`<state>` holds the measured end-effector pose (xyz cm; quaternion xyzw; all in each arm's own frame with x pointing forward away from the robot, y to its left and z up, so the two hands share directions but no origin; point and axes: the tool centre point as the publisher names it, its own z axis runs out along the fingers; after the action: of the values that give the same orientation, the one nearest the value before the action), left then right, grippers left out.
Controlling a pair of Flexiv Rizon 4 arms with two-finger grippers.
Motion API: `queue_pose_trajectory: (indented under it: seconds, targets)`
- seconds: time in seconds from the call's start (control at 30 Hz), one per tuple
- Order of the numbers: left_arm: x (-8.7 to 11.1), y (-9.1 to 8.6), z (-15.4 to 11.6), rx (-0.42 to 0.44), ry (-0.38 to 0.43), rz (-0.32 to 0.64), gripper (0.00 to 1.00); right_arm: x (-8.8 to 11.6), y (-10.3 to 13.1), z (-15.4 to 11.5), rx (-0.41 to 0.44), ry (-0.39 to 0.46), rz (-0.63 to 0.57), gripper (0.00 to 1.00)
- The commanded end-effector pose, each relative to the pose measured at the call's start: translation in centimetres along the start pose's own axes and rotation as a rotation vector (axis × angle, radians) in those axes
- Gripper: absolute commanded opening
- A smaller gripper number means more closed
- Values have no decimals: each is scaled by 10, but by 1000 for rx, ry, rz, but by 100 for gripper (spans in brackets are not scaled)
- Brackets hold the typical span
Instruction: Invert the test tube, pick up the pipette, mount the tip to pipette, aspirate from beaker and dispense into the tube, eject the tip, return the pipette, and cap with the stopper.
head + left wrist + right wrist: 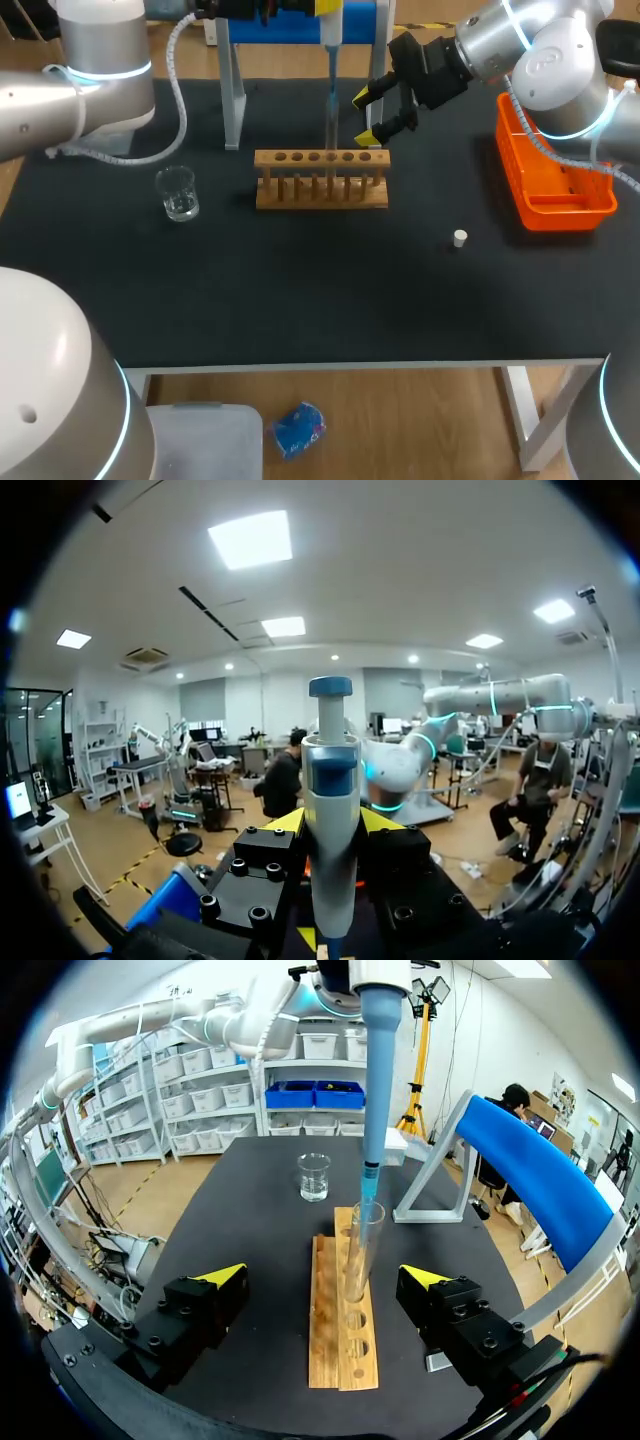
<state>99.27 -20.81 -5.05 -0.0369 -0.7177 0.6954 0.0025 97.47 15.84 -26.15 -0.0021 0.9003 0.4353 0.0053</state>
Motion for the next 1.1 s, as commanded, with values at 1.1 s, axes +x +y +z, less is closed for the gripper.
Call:
queue_pose_trajectory:
  seconds: [1.1]
  targets:
    - [-8,27,3,0,-3,-41,0,0,0,0,2,2,0,100]
